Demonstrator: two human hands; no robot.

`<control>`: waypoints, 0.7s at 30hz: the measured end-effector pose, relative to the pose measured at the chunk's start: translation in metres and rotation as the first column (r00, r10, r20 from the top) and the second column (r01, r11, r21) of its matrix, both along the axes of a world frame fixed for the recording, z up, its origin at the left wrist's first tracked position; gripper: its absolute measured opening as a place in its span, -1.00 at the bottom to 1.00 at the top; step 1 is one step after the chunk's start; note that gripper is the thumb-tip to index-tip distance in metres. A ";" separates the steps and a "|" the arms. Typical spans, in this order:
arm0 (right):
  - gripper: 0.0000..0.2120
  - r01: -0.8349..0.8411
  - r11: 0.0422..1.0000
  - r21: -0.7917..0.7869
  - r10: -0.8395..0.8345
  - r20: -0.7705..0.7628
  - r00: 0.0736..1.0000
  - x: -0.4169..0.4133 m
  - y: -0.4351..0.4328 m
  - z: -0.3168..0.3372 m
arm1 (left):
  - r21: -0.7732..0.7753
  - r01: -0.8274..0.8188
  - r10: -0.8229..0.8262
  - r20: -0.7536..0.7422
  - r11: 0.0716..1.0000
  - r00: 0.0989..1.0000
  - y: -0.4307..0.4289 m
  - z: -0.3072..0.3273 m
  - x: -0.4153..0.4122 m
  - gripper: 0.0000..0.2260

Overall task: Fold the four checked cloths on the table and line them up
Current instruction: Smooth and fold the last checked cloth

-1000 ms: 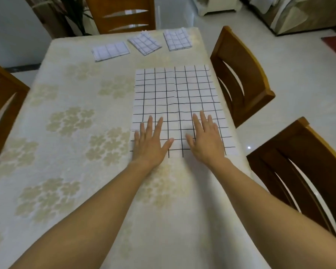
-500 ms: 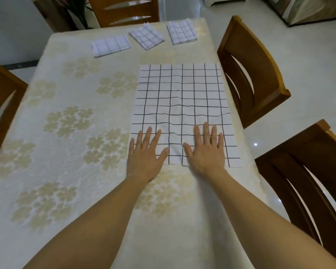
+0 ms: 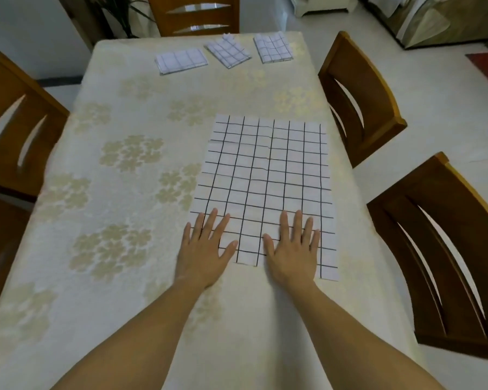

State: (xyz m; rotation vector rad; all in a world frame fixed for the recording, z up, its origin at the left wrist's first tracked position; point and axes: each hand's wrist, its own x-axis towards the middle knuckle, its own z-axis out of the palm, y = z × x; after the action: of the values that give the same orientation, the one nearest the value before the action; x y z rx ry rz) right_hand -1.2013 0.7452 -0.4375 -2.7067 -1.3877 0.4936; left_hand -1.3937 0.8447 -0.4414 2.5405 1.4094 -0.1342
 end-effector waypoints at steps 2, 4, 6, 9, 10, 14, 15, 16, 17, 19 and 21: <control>-0.28 0.003 1.000 -0.016 -0.003 -0.011 1.000 -0.024 -0.022 0.001 | 0.003 0.033 -0.033 -0.007 0.999 0.999 -0.019 0.000 -0.026 -0.39; -0.26 -0.006 0.999 -0.035 0.005 -0.030 1.000 -0.048 -0.044 0.005 | -0.004 0.055 -0.055 -0.002 0.998 0.999 -0.037 0.000 -0.054 -0.38; -0.25 -0.012 0.998 -0.055 0.010 -0.031 0.999 -0.074 -0.066 0.008 | 0.004 0.070 -0.070 0.005 0.998 0.998 -0.051 -0.001 -0.082 -0.38; -0.25 -0.007 0.997 -0.076 0.004 -0.041 0.999 -0.118 -0.097 0.009 | -0.004 0.111 -0.111 -0.012 0.994 0.994 -0.072 0.000 -0.123 -0.36; -0.25 -0.008 0.997 -0.080 0.005 -0.040 0.999 -0.132 -0.105 0.009 | -0.007 0.116 -0.116 -0.020 0.993 0.993 -0.079 0.001 -0.136 -0.36; -0.26 -0.013 0.995 -0.094 0.009 -0.044 0.999 -0.178 -0.129 0.012 | -0.023 0.127 -0.128 -0.034 0.992 0.991 -0.101 0.004 -0.183 -0.36; -0.26 -0.013 0.995 -0.104 0.008 -0.044 0.999 -0.188 -0.135 0.015 | -0.026 0.148 -0.149 -0.037 0.989 0.988 -0.104 0.005 -0.194 -0.36; -0.27 -0.013 0.993 -0.119 0.008 -0.042 0.999 -0.197 -0.140 0.018 | -0.033 0.182 -0.184 -0.046 0.983 0.982 -0.103 0.006 -0.203 -0.37; -0.28 -0.013 0.990 -0.141 0.008 -0.033 0.999 -0.205 -0.143 0.021 | -0.049 0.228 -0.231 -0.054 0.972 0.971 -0.099 0.007 -0.213 -0.37; -0.32 -0.022 0.988 -0.155 0.028 0.034 0.999 -0.216 -0.147 0.031 | -0.090 0.326 -0.334 -0.085 0.941 0.939 -0.087 0.013 -0.230 -0.40; -0.42 -0.075 0.994 -0.080 0.086 0.134 0.987 -0.222 -0.145 0.039 | -0.059 0.368 -0.373 -0.153 0.928 0.915 -0.078 0.022 -0.241 -0.44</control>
State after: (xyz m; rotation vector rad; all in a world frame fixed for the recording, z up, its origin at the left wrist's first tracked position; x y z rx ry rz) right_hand -1.4235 0.6002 -0.3990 -2.8014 -1.5477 0.3779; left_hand -1.6349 0.7663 -0.4191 2.7971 0.9444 -0.4318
